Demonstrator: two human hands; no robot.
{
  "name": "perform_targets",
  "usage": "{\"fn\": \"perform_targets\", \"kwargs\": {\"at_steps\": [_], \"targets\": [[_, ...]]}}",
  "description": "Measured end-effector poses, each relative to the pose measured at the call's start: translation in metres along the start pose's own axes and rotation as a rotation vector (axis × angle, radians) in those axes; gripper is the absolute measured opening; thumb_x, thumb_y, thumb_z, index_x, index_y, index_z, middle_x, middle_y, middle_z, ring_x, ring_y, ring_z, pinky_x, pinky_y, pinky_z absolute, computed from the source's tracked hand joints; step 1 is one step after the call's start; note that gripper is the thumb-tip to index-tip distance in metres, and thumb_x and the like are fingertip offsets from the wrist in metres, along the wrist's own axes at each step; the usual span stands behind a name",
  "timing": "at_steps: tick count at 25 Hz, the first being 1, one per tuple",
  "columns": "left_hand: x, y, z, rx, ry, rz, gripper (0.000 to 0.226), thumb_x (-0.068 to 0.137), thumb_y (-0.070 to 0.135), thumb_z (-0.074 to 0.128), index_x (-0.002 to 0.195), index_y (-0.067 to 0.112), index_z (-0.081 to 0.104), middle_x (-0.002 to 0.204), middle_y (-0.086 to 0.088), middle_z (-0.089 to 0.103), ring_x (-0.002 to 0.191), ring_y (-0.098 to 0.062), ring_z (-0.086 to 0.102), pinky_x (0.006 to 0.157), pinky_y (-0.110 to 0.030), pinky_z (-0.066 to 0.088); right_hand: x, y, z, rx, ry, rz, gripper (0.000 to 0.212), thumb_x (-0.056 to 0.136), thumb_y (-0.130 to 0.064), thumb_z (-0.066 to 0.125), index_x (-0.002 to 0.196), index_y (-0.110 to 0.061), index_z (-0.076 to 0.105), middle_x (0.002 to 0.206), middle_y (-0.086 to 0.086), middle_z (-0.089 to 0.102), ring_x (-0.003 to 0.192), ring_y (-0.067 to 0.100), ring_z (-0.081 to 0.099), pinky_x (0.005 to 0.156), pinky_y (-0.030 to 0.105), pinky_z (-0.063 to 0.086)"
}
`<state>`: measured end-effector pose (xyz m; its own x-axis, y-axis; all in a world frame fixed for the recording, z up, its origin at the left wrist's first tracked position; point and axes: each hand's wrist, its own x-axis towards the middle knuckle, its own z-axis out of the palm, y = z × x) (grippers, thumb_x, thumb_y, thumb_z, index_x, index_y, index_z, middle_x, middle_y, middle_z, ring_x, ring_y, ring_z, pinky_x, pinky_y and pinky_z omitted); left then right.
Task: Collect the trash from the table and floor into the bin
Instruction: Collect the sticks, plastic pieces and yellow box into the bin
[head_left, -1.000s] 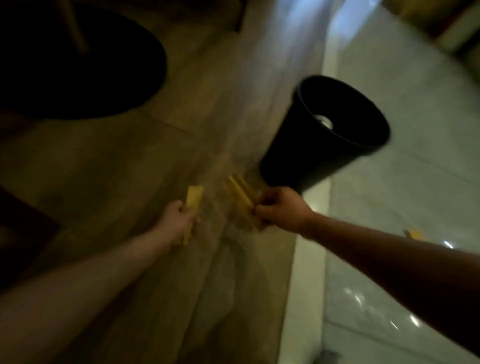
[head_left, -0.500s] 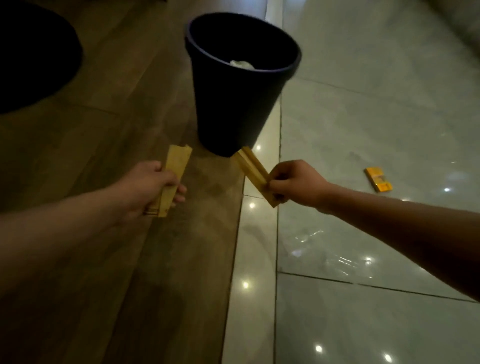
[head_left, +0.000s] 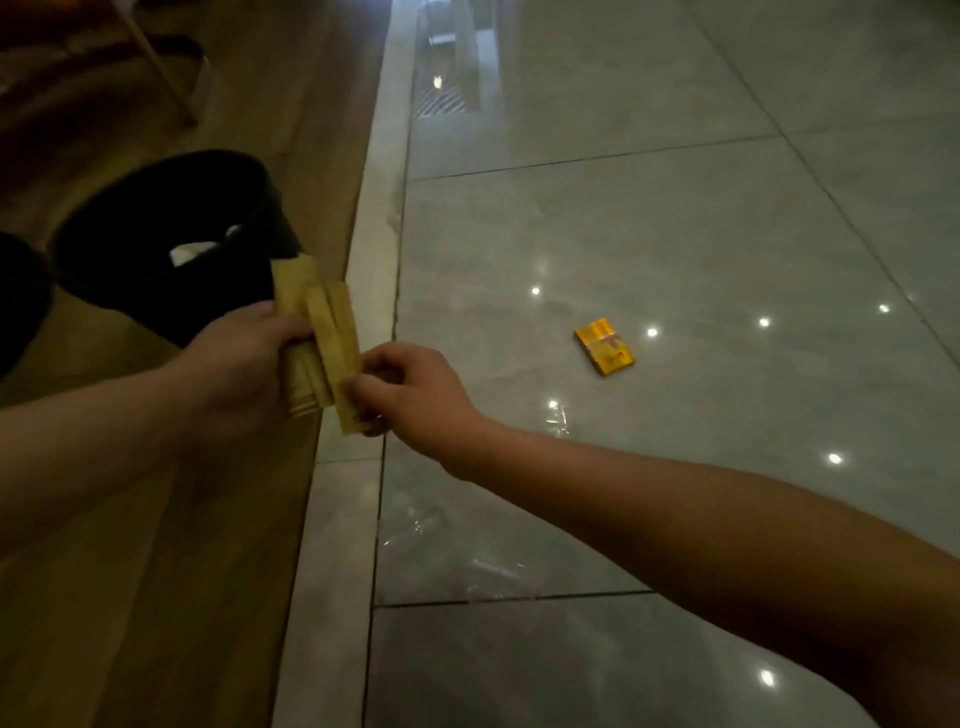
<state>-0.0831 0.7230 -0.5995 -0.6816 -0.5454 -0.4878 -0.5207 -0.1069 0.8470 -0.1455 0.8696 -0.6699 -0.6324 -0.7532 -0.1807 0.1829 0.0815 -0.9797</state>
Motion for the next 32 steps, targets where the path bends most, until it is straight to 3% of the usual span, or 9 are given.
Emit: {"fn": "perform_targets", "kwargs": {"at_steps": [5,11,13,15,17,20,24,28,32], "targets": [[0.006,-0.003,0.048,-0.069,-0.341,0.019,0.036,0.09,0.03,0.047,0.118,0.01,0.061,0.105,-0.013,0.075,0.092,-0.029,0.074,0.066,-0.042,0.06,-0.005,-0.007,-0.032,-0.185,0.114,-0.098,0.009,0.091,-0.015,0.058,0.092,-0.013,0.066,0.079,0.006,0.072,0.065,0.018,0.072,0.064,0.037,0.064],[0.052,-0.034,0.04,0.119,-0.158,0.181,0.023,0.082,0.021,0.072,0.103,0.017,0.064,0.084,-0.007,0.077,0.076,-0.016,0.076,0.054,-0.026,0.06,-0.019,0.001,-0.056,-0.463,0.136,0.092,0.017,0.088,-0.023,0.068,0.101,-0.011,0.069,0.084,0.01,0.073,0.065,0.018,0.067,0.065,0.04,0.06],[0.05,-0.064,0.02,0.402,-0.207,0.173,0.02,0.079,0.017,0.075,0.093,0.023,0.062,0.081,-0.006,0.073,0.067,-0.011,0.074,0.046,-0.017,0.054,-0.046,0.018,-0.075,-0.654,0.126,0.196,0.02,0.085,-0.027,0.072,0.101,-0.015,0.07,0.08,0.004,0.073,0.062,0.012,0.066,0.063,0.04,0.058],[0.039,-0.11,0.003,0.681,-0.316,0.108,0.022,0.077,0.013,0.075,0.085,0.025,0.059,0.081,-0.007,0.067,0.059,-0.014,0.07,0.043,-0.021,0.052,-0.078,0.039,-0.081,-0.956,0.013,0.322,0.032,0.082,-0.04,0.072,0.108,-0.022,0.069,0.087,-0.007,0.07,0.07,0.005,0.064,0.066,0.028,0.052],[0.022,-0.149,-0.01,0.809,-0.353,0.059,0.022,0.074,0.007,0.074,0.084,0.02,0.059,0.083,-0.012,0.063,0.068,-0.025,0.068,0.055,-0.04,0.059,-0.099,0.066,-0.065,-1.157,-0.211,0.401,0.055,0.079,-0.058,0.068,0.124,-0.027,0.059,0.11,-0.006,0.066,0.091,0.01,0.063,0.076,0.028,0.051],[0.012,-0.174,-0.016,0.768,-0.334,0.072,0.023,0.073,0.011,0.073,0.087,0.022,0.058,0.077,-0.005,0.057,0.066,-0.022,0.059,0.058,-0.035,0.052,-0.108,0.102,-0.035,-1.429,-0.443,0.343,0.09,0.066,-0.08,0.056,0.136,-0.026,0.043,0.131,-0.002,0.052,0.117,0.022,0.052,0.088,0.036,0.051],[0.013,-0.17,-0.005,0.578,-0.284,0.082,0.025,0.073,0.014,0.073,0.091,0.025,0.059,0.084,-0.009,0.06,0.074,-0.027,0.061,0.065,-0.036,0.049,-0.1,0.122,-0.024,-1.546,-0.468,0.244,0.074,0.073,-0.058,0.067,0.13,-0.019,0.043,0.125,0.004,0.051,0.112,0.027,0.051,0.084,0.04,0.052],[0.018,-0.163,0.002,0.37,-0.208,-0.066,0.026,0.078,0.007,0.069,0.103,0.015,0.065,0.097,-0.015,0.066,0.083,-0.027,0.064,0.072,-0.037,0.051,-0.098,0.118,-0.039,-1.336,-0.276,0.426,0.06,0.073,-0.049,0.07,0.124,-0.021,0.053,0.117,0.003,0.061,0.105,0.024,0.06,0.083,0.035,0.053],[0.018,-0.149,-0.012,0.121,-0.263,-0.214,0.019,0.085,0.003,0.064,0.104,0.005,0.062,0.1,-0.021,0.074,0.083,-0.03,0.075,0.07,-0.038,0.06,-0.078,0.085,-0.053,-0.209,0.119,0.57,0.026,0.079,-0.026,0.075,0.099,-0.012,0.067,0.107,0.021,0.071,0.083,0.026,0.071,0.079,0.042,0.058]]}}
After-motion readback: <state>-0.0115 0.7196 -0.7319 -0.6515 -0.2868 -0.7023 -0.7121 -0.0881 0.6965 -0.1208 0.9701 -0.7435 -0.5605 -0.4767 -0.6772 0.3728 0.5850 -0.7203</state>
